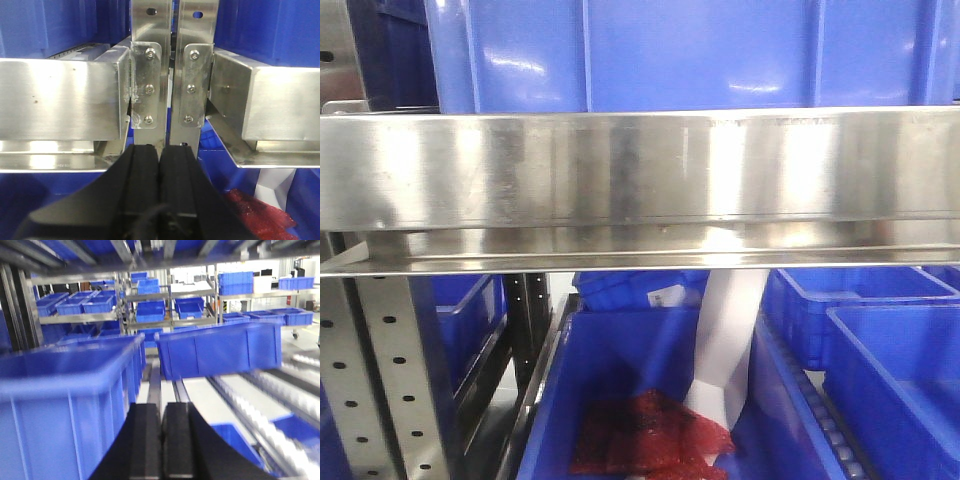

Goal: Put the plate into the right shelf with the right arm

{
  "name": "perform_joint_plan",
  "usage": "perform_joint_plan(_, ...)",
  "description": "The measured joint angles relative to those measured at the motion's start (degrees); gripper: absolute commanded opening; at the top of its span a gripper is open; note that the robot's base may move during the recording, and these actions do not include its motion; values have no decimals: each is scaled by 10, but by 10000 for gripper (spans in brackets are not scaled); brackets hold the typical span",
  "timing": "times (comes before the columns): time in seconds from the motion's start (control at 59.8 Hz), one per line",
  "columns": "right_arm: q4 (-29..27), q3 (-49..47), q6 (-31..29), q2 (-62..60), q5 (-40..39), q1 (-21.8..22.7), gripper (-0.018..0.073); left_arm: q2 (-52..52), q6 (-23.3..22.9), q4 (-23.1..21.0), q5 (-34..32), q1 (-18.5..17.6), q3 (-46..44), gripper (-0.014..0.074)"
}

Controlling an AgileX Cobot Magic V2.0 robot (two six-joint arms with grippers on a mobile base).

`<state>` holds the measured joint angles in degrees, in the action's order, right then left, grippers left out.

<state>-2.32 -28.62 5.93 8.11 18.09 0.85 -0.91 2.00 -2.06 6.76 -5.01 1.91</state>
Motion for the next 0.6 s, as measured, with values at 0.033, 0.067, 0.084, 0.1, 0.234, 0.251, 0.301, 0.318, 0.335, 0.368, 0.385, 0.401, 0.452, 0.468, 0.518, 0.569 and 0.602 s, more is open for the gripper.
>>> perform_joint_plan(0.033,0,17,0,-14,0,0,56,0,0,0,0,0,0,-47)
perform_joint_plan(0.067,1,35,1,-30,0,0,56,0,0,0,0,0,0,-47)
perform_joint_plan(0.084,1,48,1,-36,-2,0,56,0,0,0,0,0,0,-47)
perform_joint_plan(0.1,1,56,1,-46,-2,0,56,0,0,0,0,0,0,-47)
perform_joint_plan(0.234,1,136,1,-85,-26,0,56,0,0,0,0,0,0,-47)
perform_joint_plan(0.251,1,144,1,-86,-30,0,56,0,0,0,0,0,0,-47)
perform_joint_plan(0.301,1,165,1,-88,-41,-1,56,0,0,0,0,0,0,-47)
perform_joint_plan(0.318,1,171,1,-88,-45,-1,56,0,0,0,0,0,0,-47)
perform_joint_plan(0.335,1,176,1,-88,-48,-3,56,0,0,0,0,0,0,-47)
perform_joint_plan(0.368,1,189,1,-88,-57,-5,56,0,0,0,0,0,0,-47)
perform_joint_plan(0.385,1,193,1,-88,-62,-8,56,0,0,0,0,0,0,-47)
perform_joint_plan(0.401,1,197,1,-88,-66,-9,56,0,0,0,0,0,0,-47)
perform_joint_plan(0.452,1,210,1,-88,-80,-15,56,0,0,0,0,0,0,-47)
perform_joint_plan(0.468,1,214,1,-88,-84,-16,56,0,0,0,0,0,0,-47)
perform_joint_plan(0.518,1,227,1,-88,-96,-22,56,0,0,0,0,0,0,-47)
perform_joint_plan(0.569,1,239,1,-88,-112,-30,56,0,0,0,0,0,0,-47)
perform_joint_plan(0.602,1,248,1,-88,-122,-33,56,0,0,0,0,0,0,-47)
